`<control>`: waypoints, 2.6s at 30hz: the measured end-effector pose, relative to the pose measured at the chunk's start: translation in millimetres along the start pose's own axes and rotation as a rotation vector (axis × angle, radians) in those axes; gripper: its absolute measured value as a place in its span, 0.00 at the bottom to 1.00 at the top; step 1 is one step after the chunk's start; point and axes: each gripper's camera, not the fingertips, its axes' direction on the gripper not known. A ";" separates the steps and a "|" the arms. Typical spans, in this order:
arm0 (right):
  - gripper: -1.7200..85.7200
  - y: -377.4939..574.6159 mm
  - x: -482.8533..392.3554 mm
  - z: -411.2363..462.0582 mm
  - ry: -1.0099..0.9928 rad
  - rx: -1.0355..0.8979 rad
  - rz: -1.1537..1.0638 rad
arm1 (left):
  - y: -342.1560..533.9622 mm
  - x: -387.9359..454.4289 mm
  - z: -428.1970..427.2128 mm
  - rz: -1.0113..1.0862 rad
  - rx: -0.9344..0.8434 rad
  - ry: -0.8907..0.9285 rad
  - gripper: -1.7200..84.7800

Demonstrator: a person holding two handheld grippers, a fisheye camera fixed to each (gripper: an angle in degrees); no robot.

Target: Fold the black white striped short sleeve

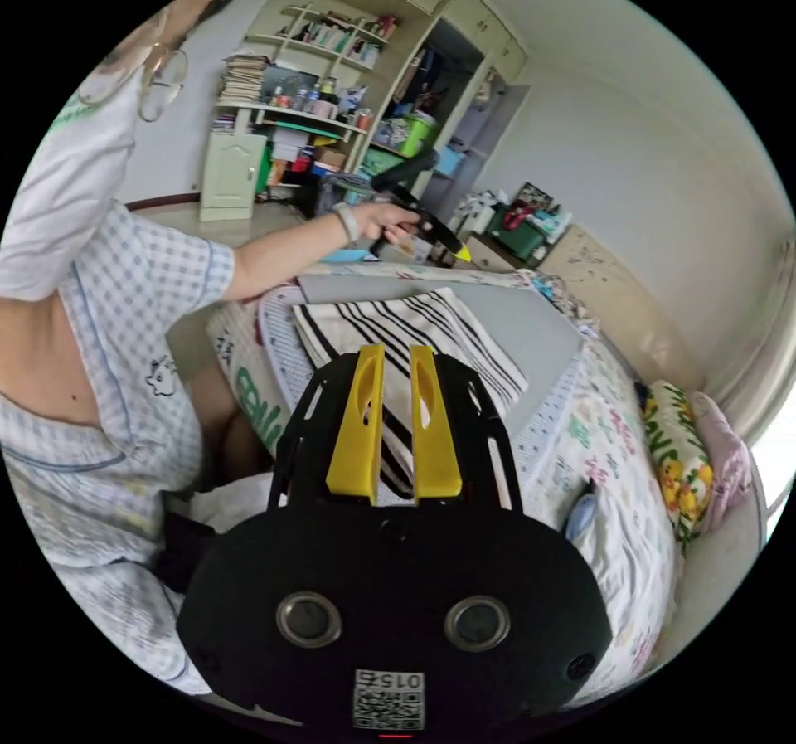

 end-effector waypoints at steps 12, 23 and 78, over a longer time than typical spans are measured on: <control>0.09 9.7 45.5 32.8 -0.276 -0.213 0.064 | 131.3 216.9 -8.1 0.253 -0.292 0.026 0.08; 0.07 -19.4 86.1 5.8 -0.327 -0.229 0.131 | 187.2 195.3 -24.9 0.231 -0.319 -0.036 0.09; 0.16 -207.3 352.5 325.0 -0.584 -0.395 0.604 | 365.3 -658.8 -4.0 -0.849 0.238 0.254 0.09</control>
